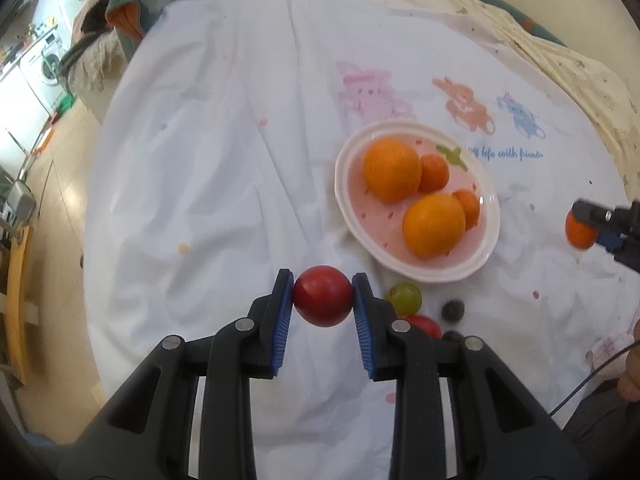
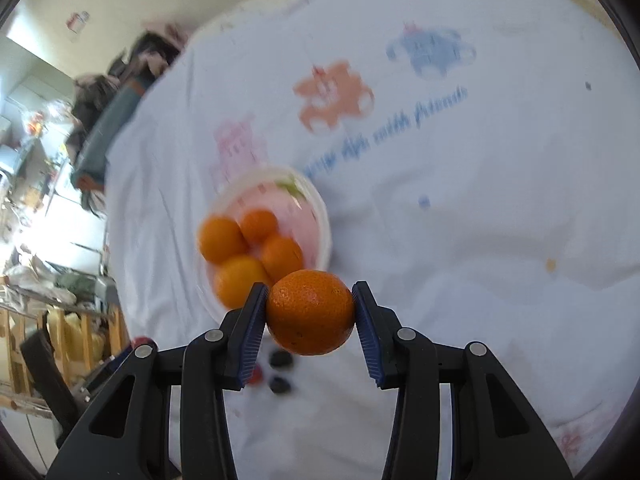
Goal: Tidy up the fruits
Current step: 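Place the tangerine in the pink plate with right tool while left carries tomato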
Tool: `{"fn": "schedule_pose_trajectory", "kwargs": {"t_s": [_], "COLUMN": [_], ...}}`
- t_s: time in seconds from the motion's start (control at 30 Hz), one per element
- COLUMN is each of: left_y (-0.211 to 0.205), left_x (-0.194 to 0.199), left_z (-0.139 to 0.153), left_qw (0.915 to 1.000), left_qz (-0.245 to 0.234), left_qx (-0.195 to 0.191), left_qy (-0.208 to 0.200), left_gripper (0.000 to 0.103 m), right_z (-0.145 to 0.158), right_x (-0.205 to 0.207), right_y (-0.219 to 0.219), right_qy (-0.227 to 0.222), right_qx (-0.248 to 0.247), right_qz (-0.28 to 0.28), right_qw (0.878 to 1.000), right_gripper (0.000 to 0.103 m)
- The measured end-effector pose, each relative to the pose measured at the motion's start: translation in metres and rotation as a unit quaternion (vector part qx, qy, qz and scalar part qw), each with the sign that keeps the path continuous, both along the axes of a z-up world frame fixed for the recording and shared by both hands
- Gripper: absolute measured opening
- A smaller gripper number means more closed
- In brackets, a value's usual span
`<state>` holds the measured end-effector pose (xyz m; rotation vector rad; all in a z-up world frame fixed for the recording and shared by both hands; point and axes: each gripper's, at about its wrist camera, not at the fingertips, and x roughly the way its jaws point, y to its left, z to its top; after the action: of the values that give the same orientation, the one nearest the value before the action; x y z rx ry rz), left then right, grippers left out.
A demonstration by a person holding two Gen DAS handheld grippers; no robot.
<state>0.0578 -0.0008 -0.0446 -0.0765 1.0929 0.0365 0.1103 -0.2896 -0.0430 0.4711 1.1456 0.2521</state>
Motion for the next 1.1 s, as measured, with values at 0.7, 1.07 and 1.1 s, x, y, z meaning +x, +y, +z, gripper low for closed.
{"fn": "schedule_pose_trajectory", "kwargs": {"t_s": [0.7,1.07,1.1], "left_y": [-0.015,-0.017,-0.019], "left_x": [0.076,0.089,0.090], "left_z": [-0.012,-0.046,-0.047], "left_qw": [0.9990,0.9970,0.9966], "left_qz": [-0.043,-0.056,-0.060], "left_qx": [-0.007,-0.031,-0.034], "left_qy": [-0.004,0.043,0.044], "left_gripper": [0.026,0.026,0.026], "right_z": [-0.022,-0.055,-0.058], "right_x": [0.077,0.101,0.102], "right_y": [0.046,0.054,0.055], "right_qy": [-0.012,0.025,0.030], "right_qx": [0.002,0.034,0.032], "right_qz": [0.064,0.073,0.071], "right_qw": [0.998,0.996,0.997], "right_gripper": [0.045,0.045,0.046]}}
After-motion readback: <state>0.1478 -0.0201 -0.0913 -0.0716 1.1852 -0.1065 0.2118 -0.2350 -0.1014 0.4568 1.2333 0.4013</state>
